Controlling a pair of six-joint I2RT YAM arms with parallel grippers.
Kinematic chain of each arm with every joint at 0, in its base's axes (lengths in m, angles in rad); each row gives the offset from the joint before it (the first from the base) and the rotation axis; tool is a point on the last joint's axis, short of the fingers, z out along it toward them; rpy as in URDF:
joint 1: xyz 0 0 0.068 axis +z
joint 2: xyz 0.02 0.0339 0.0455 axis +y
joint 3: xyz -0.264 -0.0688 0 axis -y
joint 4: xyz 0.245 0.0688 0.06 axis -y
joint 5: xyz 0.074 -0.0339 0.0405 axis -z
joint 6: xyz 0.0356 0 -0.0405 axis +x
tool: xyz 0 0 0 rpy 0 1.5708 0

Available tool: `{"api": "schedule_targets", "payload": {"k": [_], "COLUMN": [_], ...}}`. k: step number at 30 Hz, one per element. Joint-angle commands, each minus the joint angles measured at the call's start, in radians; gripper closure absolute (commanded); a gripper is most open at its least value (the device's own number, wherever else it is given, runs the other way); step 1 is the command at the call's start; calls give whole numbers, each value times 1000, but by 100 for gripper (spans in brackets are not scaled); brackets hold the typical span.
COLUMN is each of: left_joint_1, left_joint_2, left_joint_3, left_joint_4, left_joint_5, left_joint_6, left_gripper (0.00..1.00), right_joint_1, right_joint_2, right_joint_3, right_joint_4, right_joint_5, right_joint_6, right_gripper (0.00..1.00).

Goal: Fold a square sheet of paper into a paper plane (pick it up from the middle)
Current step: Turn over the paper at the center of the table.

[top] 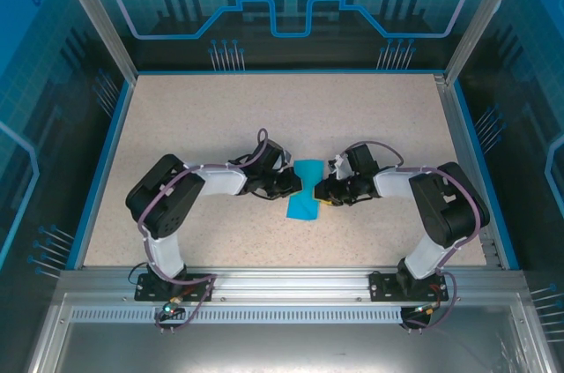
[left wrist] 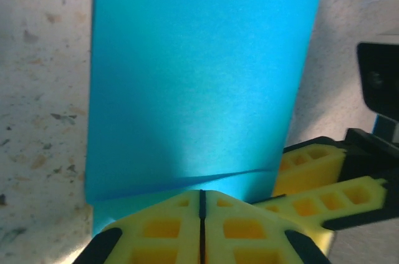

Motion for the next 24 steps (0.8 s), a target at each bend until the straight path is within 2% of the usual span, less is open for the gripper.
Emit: {"api": "schedule_targets", "payload": {"k": [1,5,9,11,15,17,19,21,24], "left_joint_1": [-4,-1,4,12,29,41,53,72,95], "left_joint_2": [-93,-195,-272,-305,-378,-415,-451,-482,-527], "left_joint_3": [-36,-72,-86,-108,-176,-205,-232,-251,-264], "left_joint_4": [-1,-61,-137,-142,-134,-140,-149,-172,-221], "left_joint_5": [-80,-192,-287,-322,-394,-427,-465,-500,-529], "left_joint_6": [0,10,37,33,5,-10,-26,-32,-32], "left_gripper": [91,90,90,89,87,86,84,84,83], "right_joint_1": [-16,-15,-16,4,99,141,185,233,290], "right_joint_2": [-34,-107,-185,-207,-217,-186,-143,-92,27], "right_joint_3": [-1,93,276,392,621,696,744,760,816], "right_joint_4": [0,-238,-605,-806,-1101,-1188,-1246,-1246,-1270], "right_joint_5": [-43,21,232,397,838,988,1086,1140,1159], "right_joint_6": [-18,-126,-262,-328,-380,-368,-341,-328,-273], "right_gripper": [83,91,94,95,94,94,95,95,95]}}
